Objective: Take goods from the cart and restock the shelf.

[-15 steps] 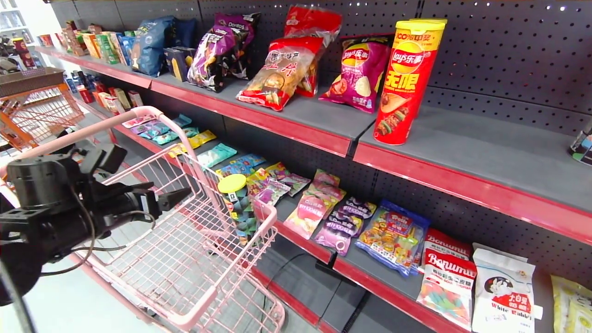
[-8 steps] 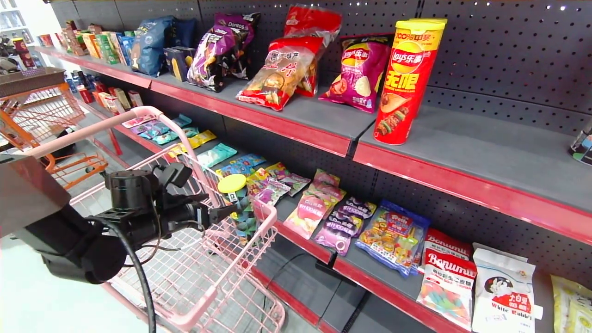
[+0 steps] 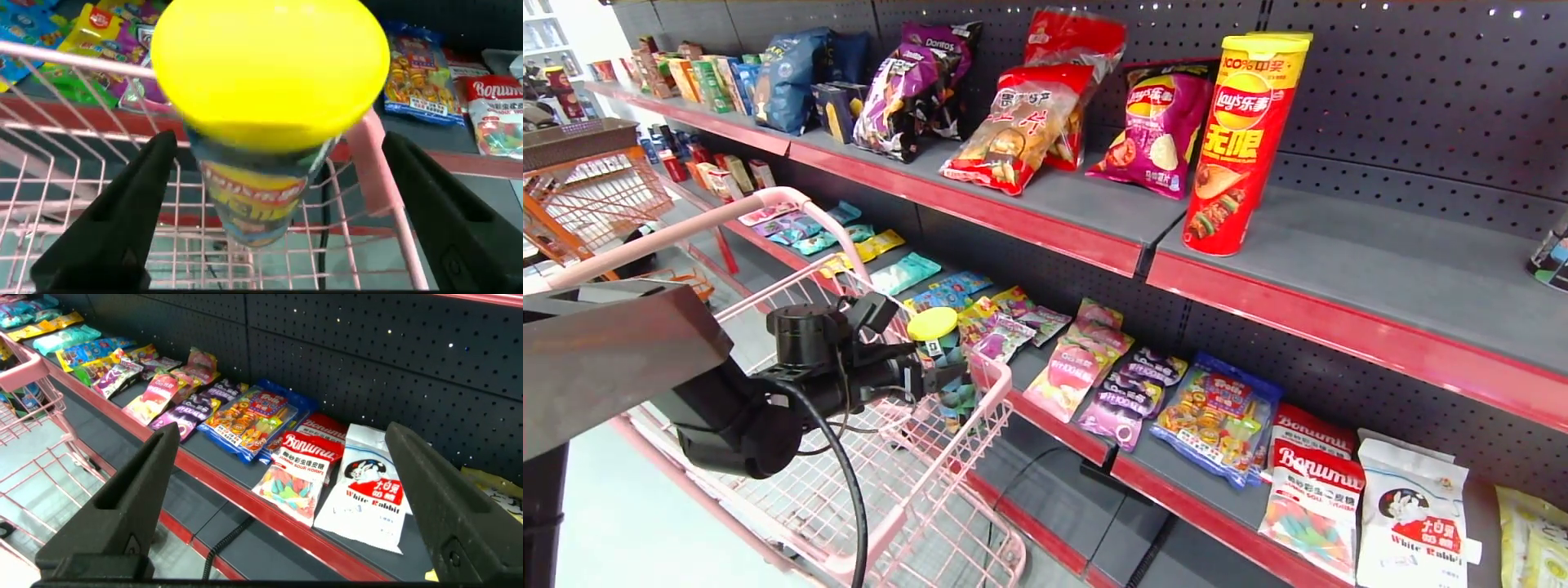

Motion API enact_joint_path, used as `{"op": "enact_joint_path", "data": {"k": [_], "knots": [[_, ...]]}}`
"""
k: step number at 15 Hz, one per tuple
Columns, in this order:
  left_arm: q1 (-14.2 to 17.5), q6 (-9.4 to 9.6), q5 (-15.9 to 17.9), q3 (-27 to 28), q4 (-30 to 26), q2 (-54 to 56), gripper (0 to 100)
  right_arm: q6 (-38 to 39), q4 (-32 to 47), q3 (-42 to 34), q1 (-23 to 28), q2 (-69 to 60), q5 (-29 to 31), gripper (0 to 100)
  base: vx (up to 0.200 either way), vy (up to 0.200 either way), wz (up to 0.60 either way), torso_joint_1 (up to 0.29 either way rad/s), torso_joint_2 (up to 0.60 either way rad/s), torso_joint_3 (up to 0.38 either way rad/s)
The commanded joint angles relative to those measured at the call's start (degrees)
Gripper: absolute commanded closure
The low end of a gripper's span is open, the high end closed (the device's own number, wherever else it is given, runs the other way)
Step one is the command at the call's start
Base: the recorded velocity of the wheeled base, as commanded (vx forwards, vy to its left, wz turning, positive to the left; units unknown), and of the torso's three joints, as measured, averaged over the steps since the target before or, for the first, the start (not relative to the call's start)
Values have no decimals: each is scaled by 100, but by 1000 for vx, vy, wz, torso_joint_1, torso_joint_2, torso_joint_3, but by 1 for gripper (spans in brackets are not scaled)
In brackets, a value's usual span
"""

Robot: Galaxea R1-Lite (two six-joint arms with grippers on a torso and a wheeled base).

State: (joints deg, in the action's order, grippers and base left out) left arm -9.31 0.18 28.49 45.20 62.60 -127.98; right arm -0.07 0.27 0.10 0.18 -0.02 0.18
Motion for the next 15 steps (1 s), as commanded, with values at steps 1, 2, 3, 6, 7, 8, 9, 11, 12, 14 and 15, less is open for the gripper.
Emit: {"op": "enact_joint_path", "data": {"k": [1,2,3,6,7,8,9,11,12,14,15], "knots": [[-62,-1,-10,217,7,-201,0,-1,0,-1,-1,2,-1,0,0,0,0,0,0,0],[-71,-1,-19,261,16,-263,0,-1,0,-1,-1,2,-1,0,0,0,0,0,0,0],[-115,-1,-45,331,68,-351,0,-1,0,-1,-1,2,-1,0,0,0,0,0,0,0],[-123,122,-89,287,429,-553,100,-1,0,-1,-9,2,-1,0,0,0,0,0,0,0],[-132,122,-89,199,446,-509,100,-1,0,-1,-9,2,8,0,0,0,0,0,0,0],[-132,122,-89,76,446,-360,100,-1,0,-1,-1,2,-1,0,0,0,0,0,0,0],[-115,122,-89,-29,420,-219,100,-1,0,-1,-9,2,8,0,0,0,0,0,0,0],[114,114,-80,-477,332,423,100,-1,0,-1,-1,2,-1,0,0,0,0,0,0,0],[237,105,-72,-706,147,853,100,7,0,-1,-1,2,-1,0,0,0,0,0,0,0],[580,87,-45,-969,-600,2014,100,7,0,-1,-1,2,-1,0,0,0,0,0,0,0],[791,52,-19,-943,-1162,2673,100,7,0,-1,-1,2,-1,0,0,0,0,0,0,0]]}}
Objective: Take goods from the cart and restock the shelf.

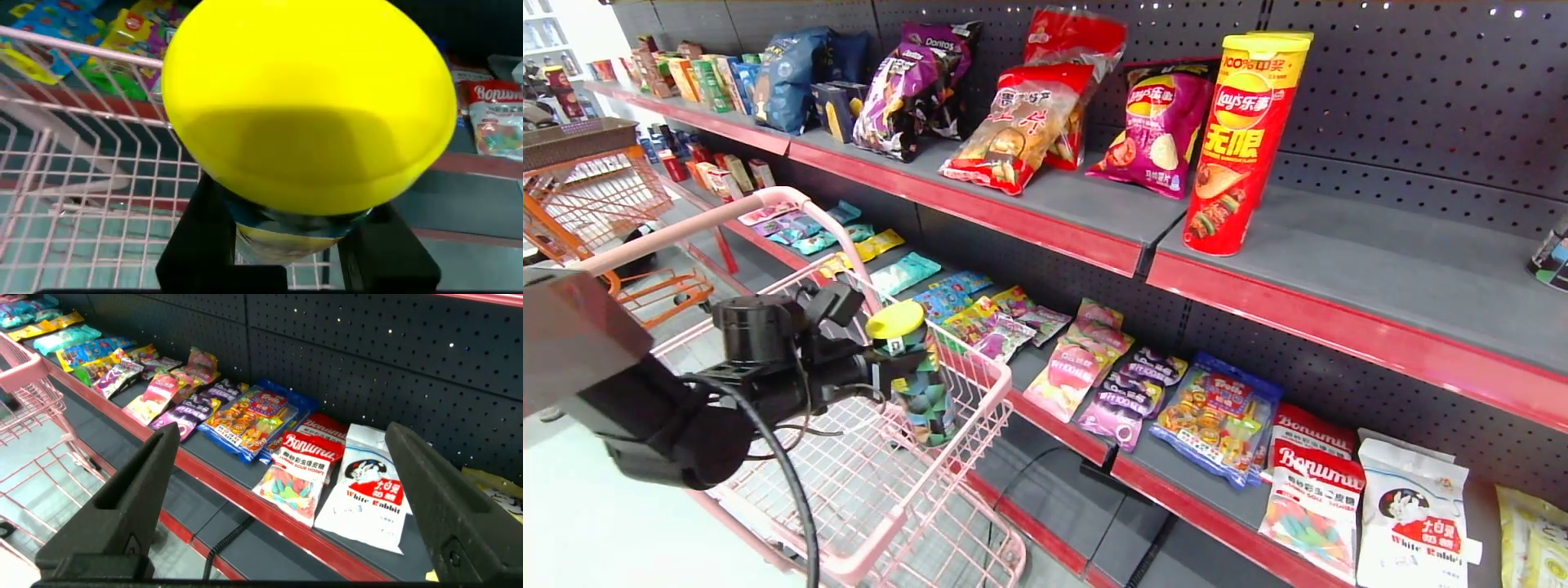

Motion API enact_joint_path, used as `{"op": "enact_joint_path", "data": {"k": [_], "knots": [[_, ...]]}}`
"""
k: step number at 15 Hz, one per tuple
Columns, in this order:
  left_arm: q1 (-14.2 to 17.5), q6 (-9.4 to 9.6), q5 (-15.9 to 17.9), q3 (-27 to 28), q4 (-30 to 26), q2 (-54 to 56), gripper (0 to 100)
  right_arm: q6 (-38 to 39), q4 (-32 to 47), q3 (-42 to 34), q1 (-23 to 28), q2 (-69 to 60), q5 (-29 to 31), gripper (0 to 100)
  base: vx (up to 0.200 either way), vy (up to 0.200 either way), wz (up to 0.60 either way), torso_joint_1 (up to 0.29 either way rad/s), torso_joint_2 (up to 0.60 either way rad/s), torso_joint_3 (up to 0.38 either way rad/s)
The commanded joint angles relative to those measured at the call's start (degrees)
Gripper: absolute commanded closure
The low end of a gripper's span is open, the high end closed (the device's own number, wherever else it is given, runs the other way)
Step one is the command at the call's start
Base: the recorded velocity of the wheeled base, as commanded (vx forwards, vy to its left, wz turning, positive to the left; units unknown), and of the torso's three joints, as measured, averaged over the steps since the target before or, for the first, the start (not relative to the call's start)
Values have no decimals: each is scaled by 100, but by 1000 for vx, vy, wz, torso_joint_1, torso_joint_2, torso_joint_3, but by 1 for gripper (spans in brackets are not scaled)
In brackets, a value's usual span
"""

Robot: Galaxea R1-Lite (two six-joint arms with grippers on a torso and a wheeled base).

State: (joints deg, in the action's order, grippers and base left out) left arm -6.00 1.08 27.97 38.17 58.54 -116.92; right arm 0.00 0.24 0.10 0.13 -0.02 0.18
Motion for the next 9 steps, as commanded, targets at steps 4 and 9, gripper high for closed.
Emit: {"op": "enact_joint_path", "data": {"k": [4,9], "knots": [[820,-346,69,446,-3648,4309,100,9,2,-1,4,2,-1,0,0,0,0,0,0,0],[820,-311,-133,209,-6285,7605,100,26,2,-1,4,2,8,0,0,0,0,0,0,0]]}}
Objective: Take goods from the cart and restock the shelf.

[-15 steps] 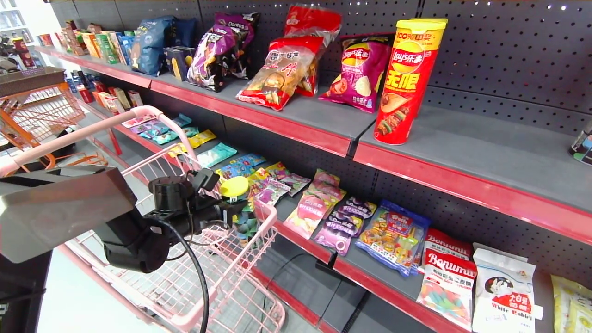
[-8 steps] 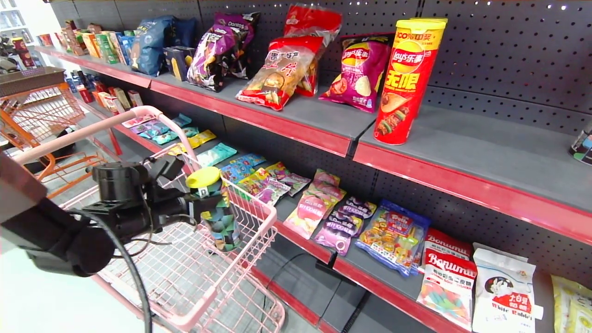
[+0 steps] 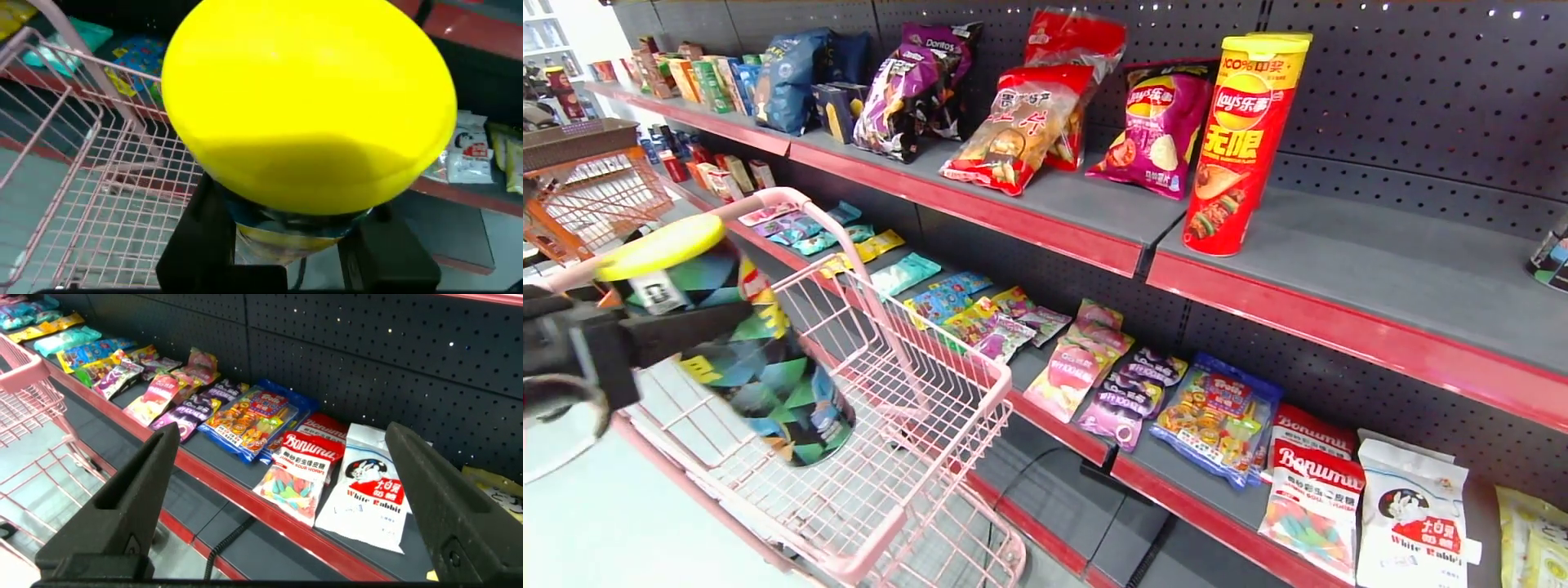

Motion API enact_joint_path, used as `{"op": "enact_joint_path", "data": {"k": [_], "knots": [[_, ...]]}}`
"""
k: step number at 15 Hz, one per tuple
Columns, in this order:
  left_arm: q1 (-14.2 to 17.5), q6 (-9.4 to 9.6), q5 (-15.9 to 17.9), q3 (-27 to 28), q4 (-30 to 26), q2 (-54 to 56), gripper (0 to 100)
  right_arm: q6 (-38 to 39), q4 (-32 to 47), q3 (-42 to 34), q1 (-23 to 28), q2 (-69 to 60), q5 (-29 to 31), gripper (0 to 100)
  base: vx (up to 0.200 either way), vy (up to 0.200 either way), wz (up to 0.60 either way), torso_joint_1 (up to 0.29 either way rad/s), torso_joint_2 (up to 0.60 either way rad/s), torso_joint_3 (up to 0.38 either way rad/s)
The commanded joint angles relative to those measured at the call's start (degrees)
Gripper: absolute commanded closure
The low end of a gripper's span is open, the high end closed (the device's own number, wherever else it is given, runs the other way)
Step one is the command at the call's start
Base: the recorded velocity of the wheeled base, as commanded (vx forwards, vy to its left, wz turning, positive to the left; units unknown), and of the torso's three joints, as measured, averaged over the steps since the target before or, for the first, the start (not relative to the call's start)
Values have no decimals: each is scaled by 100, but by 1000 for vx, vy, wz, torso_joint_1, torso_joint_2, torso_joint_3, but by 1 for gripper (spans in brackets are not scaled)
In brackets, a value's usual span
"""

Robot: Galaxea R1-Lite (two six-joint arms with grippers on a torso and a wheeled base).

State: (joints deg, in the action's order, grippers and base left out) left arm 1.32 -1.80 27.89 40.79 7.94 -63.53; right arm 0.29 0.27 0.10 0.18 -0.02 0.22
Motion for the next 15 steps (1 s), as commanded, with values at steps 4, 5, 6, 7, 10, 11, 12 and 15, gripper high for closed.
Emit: {"op": "enact_joint_path", "data": {"k": [4,5,6,7,10,11,12,15], "knots": [[88,154,-1409,-801,-1286,3496,100,-3,0,-1,-1,2,-4,0,0,0,0,50,-150,-89],[88,154,-1550,-959,-1286,3707,100,-3,0,-1,-1,2,-4,0,0,0,0,149,-442,-290],[88,163,-1603,-1126,-1295,4032,100,-3,0,-1,-1,2,4,0,0,0,0,198,-476,-305],[88,180,-1611,-1205,-1295,4226,100,-3,0,-1,-1,2,-4,0,0,0,0,198,-520,-330],[88,224,-1647,-1223,-1303,4507,100,-12,0,-1,-1,2,-4,0,0,0,0,212,-562,-351],[88,224,-1647,-1231,-1303,4533,100,-3,0,-1,-1,2,-4,0,0,0,0,227,-583,-364],[88,233,-1655,-1240,-1295,4533,100,-12,0,-1,-1,2,-4,0,0,0,0,242,-613,-364],[88,233,-1743,-1346,-1312,4647,100,-12,0,-10,-1,2,-4,0,0,0,0,225,-536,-325]]}}
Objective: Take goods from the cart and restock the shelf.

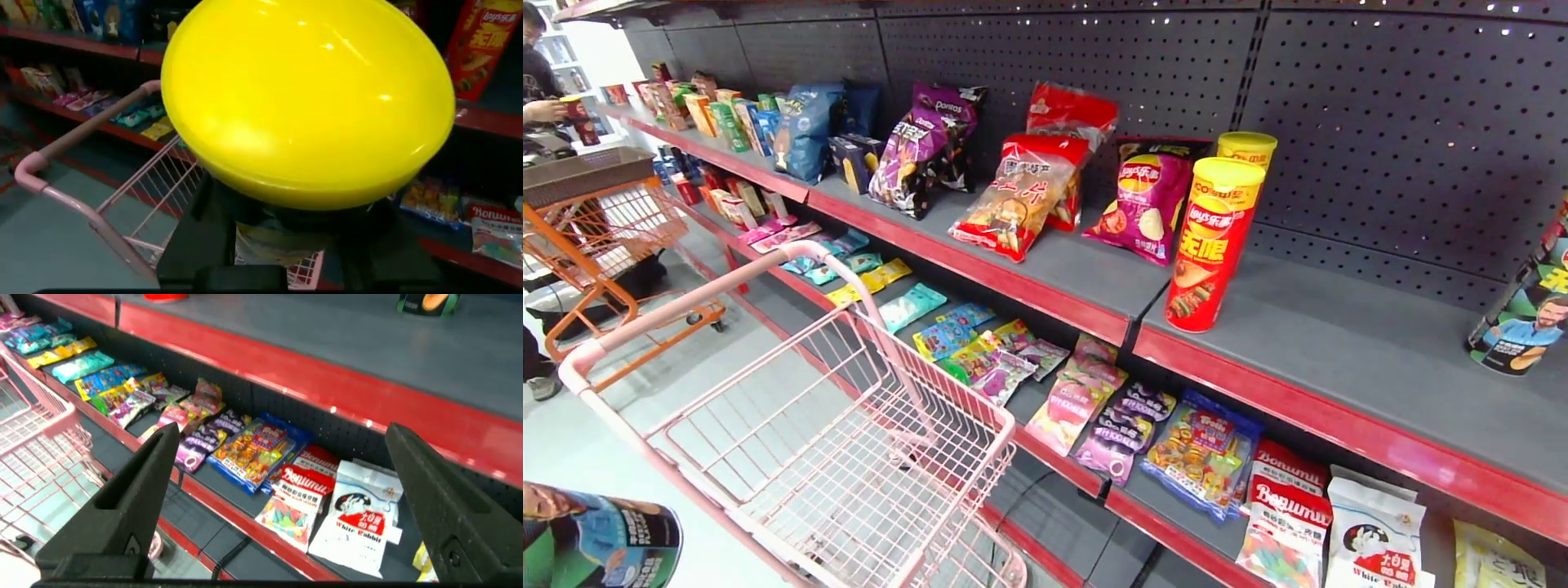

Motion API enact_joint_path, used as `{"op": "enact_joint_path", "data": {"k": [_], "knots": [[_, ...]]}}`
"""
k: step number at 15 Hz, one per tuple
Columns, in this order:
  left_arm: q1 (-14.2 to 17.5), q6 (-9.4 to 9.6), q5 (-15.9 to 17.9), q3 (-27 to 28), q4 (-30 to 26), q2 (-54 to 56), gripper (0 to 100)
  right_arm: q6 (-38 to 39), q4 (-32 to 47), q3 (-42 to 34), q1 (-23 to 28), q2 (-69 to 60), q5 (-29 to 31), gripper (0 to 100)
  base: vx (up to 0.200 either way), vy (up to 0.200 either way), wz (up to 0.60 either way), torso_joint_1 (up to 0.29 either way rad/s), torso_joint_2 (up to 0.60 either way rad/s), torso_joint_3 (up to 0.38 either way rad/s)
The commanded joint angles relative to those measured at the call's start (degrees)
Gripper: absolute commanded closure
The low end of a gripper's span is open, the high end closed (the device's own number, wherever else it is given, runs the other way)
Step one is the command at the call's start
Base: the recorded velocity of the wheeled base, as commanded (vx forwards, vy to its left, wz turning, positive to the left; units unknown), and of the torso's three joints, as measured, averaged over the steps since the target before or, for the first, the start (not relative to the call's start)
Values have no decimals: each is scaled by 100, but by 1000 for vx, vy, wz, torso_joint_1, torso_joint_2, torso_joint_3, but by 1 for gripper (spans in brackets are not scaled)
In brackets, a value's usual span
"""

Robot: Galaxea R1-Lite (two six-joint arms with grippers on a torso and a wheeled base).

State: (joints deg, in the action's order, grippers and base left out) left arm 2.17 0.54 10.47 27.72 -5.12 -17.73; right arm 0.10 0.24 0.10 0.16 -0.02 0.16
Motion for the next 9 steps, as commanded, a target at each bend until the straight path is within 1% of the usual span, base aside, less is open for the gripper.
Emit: {"op": "enact_joint_path", "data": {"k": [1,2,3,5,9], "knots": [[3,8,-116,-144,2,147,100,-1,2,-1,2,2,2,0,0,0,-600,178,-417,-251],[3,131,-379,-267,-7,322,100,8,2,-10,-7,2,2,0,0,0,-600,173,-393,-232],[-6,219,-450,-285,-50,393,100,8,2,-1,2,2,2,0,0,0,-600,168,-369,-227],[-15,245,-441,-285,-182,437,100,8,2,-1,2,2,2,0,0,0,-600,71,-161,-83],[-6,272,-485,-399,-200,498,100,8,2,-1,2,2,2,0,0,0,-600,17,-15,-11]]}}
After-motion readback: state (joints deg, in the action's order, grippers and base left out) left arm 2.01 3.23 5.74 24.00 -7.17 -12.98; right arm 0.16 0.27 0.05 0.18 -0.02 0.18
